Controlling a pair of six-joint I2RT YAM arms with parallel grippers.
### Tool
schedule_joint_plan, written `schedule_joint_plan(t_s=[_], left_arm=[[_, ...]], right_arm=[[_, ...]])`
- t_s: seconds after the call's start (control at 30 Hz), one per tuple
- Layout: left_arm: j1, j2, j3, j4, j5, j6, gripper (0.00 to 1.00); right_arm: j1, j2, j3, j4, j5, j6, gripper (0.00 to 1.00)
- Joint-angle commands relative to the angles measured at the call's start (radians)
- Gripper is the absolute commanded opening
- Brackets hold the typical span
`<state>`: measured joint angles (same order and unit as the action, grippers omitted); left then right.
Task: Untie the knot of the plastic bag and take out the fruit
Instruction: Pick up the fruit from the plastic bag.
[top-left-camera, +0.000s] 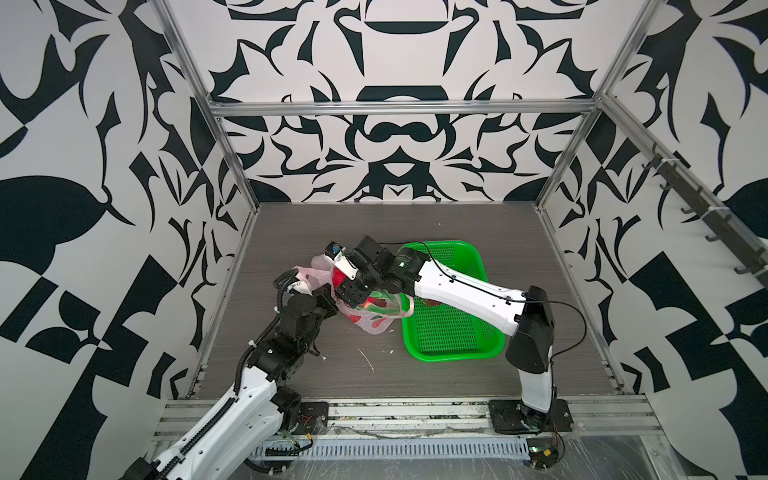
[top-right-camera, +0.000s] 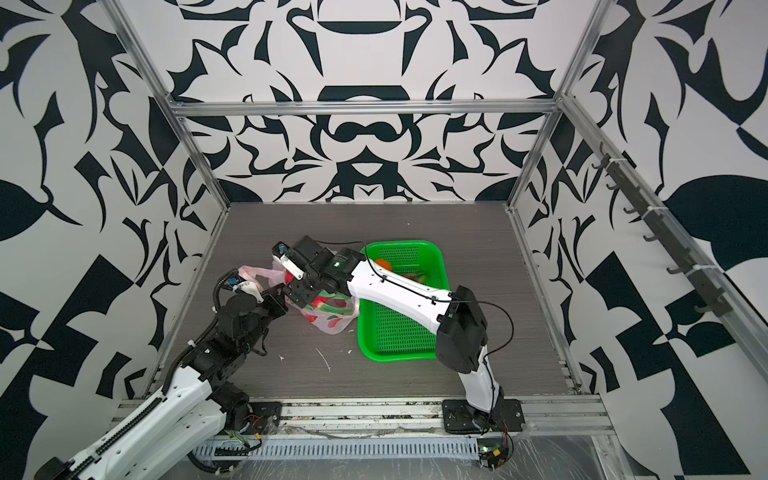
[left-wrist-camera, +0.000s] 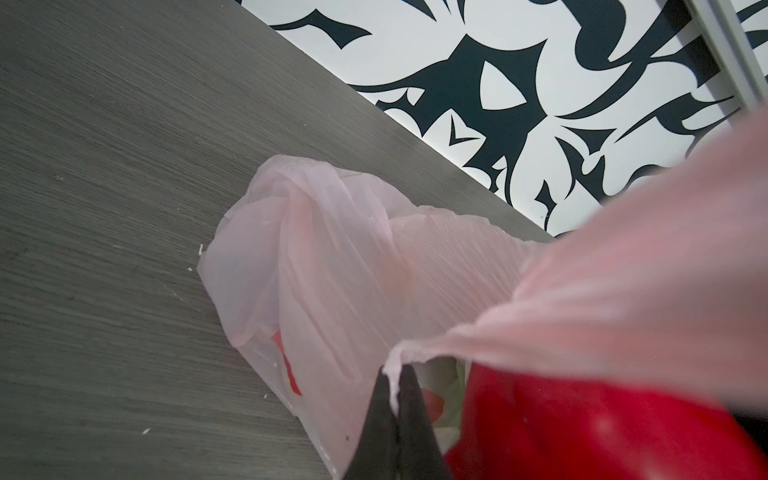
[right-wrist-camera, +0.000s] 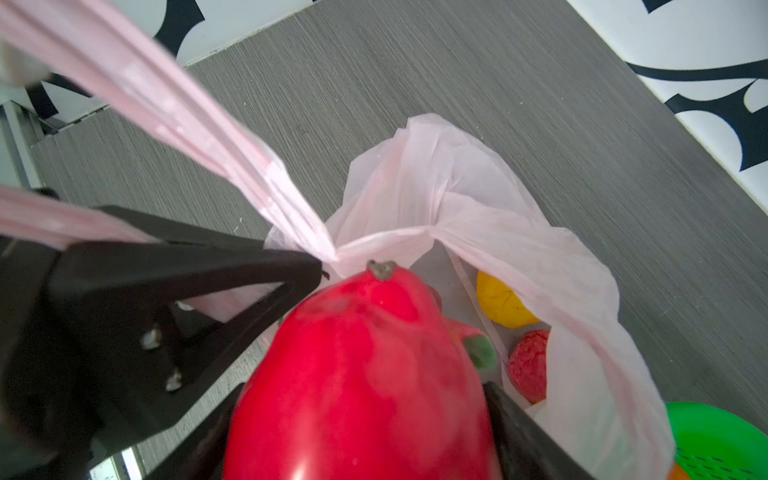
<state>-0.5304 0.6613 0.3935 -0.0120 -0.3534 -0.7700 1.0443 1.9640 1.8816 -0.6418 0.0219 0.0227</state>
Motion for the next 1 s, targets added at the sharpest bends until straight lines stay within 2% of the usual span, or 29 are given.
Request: schedule_joint_plan(t_s=[0.0,0.57,0.97], left_arm=[[-0.002,-0.025,-0.031,-0.012,0.004,-0.014,0.00],[-0.002,-0.167,-0.095,-0.118,-0.005,-0.047,0.00],[-0.002,-0.186,-0.110,-0.136,0.014,-0.058,0.00]], right_arm=[[0.006,-0.053,0.049,0.098,0.003,0.008,0.02],[0.004,0.025,0.182,0.129,0.010,0.031,0.02],[-0.001,0.077,0.275,0.176,0.026,0.037,0.02]])
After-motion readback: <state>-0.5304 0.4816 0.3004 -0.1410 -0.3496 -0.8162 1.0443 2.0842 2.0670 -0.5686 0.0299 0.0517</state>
